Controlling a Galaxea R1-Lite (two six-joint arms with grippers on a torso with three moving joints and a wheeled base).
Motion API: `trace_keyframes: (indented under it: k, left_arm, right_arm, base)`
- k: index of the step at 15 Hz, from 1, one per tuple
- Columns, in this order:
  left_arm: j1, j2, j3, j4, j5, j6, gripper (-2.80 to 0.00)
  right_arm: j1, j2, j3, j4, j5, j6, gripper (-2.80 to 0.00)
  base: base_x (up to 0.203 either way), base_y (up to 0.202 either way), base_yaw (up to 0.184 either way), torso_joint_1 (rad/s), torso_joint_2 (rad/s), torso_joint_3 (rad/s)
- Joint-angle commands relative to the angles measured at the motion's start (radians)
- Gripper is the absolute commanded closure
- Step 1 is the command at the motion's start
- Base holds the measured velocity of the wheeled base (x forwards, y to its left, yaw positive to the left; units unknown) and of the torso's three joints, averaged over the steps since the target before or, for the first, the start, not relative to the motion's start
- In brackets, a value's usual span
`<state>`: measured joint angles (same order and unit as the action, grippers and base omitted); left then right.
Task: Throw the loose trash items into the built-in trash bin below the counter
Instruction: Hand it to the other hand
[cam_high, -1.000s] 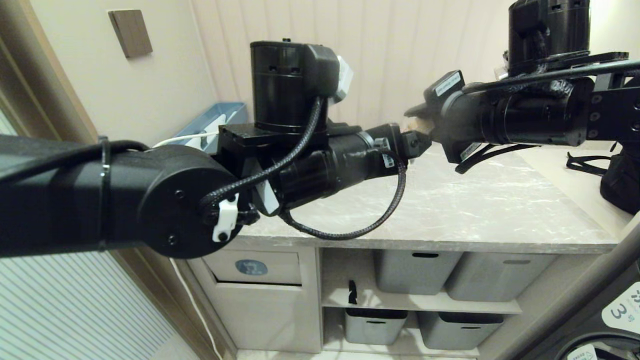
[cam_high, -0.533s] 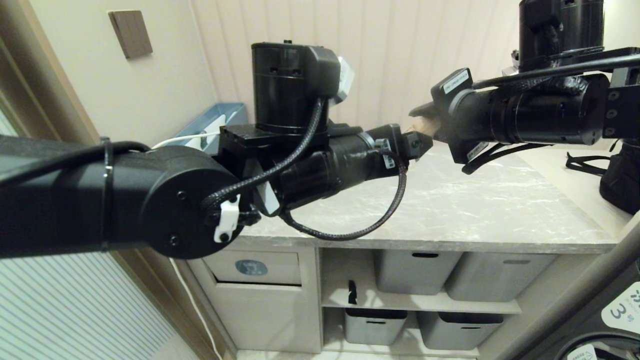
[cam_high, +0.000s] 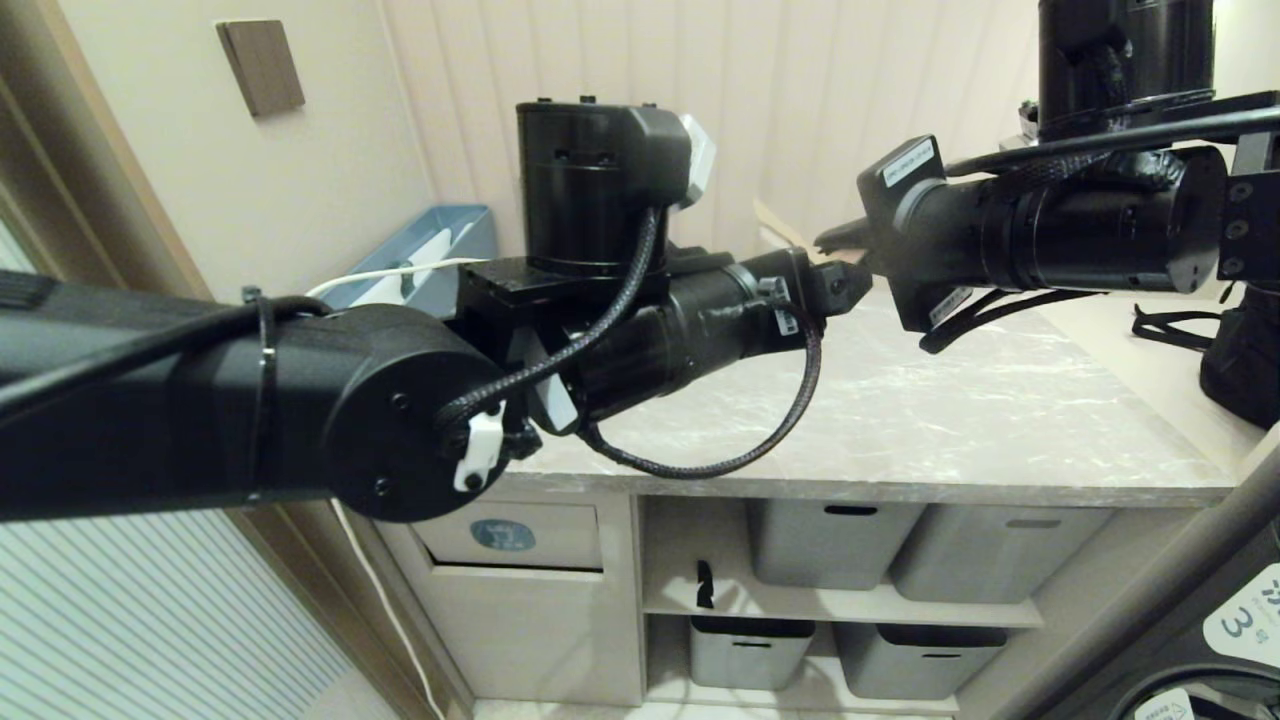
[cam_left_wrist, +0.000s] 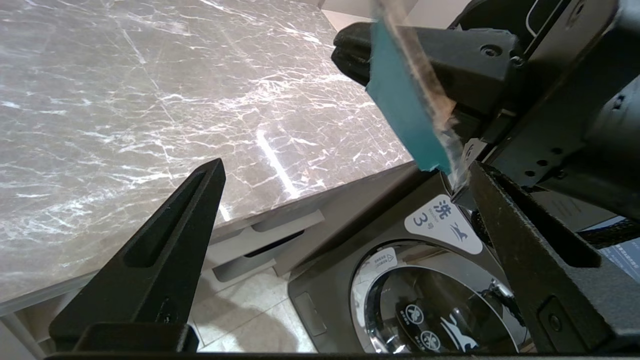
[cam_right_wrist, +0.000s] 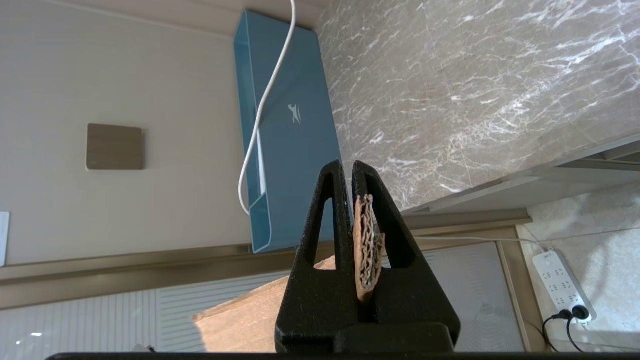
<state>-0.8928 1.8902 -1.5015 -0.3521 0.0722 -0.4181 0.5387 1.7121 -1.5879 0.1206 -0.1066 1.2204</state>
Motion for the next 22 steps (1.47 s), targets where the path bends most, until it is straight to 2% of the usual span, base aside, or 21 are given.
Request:
trace_keyframes:
  k: [1,9,11,12,13,14,16,19,22]
  left_arm:
    - [0.000,0.006,0.000,-0.004,0.001,-0.002,-2.80]
    - [0.002,-0.026,0.022,-0.004,0.013,0.001,-2.80]
    - [0.010,-0.071,0.067,-0.007,0.036,0.045,-2.80]
    - [0.019,-0.090,0.090,-0.027,0.040,0.093,-2.80]
    - [0.019,-0.105,0.110,-0.076,0.042,0.100,-2.80]
    - [0.018,-0.124,0.117,-0.094,0.044,0.052,-2.80]
    - [0.017,-0.153,0.088,-0.068,0.053,-0.129,-2.80]
    - [0.009,-0.176,-0.038,0.136,0.070,-0.325,-2.80]
    - [0.005,-0.156,-0.092,0.257,0.040,-0.395,-2.80]
  right_arm:
    - [0.001,-0.003,0.002,0.001,-0.001,0.007,0.00]
    - [0.000,-0.011,0.022,-0.001,-0.005,0.004,0.00]
    - [-0.005,-0.011,0.026,-0.001,-0.006,0.005,0.00]
    - [-0.008,-0.010,0.026,-0.001,-0.007,0.004,0.00]
    - [-0.010,-0.008,0.026,-0.001,-0.007,0.002,0.00]
    - [-0.008,-0.006,0.026,-0.001,-0.007,0.001,0.00]
    - [-0.008,-0.006,0.028,-0.001,-0.007,-0.002,0.00]
    - [-0.003,-0.006,0.032,-0.001,-0.007,-0.008,0.00]
    - [0.001,-0.006,0.032,-0.001,-0.007,-0.021,0.00]
  base:
    - [0.000,0.000,0.000,0.000,0.00,0.000]
    - [0.000,0.000,0.000,0.000,0.00,0.000]
    - [0.000,0.000,0.000,0.000,0.00,0.000]
    - [0.000,0.000,0.000,0.000,0.00,0.000]
    - [0.000,0.000,0.000,0.000,0.00,0.000]
    - [0.000,0.000,0.000,0.000,0.00,0.000]
    - [0.000,0.000,0.000,0.000,0.00,0.000]
    - [0.000,0.000,0.000,0.000,0.00,0.000]
    - [0.000,0.000,0.000,0.000,0.00,0.000]
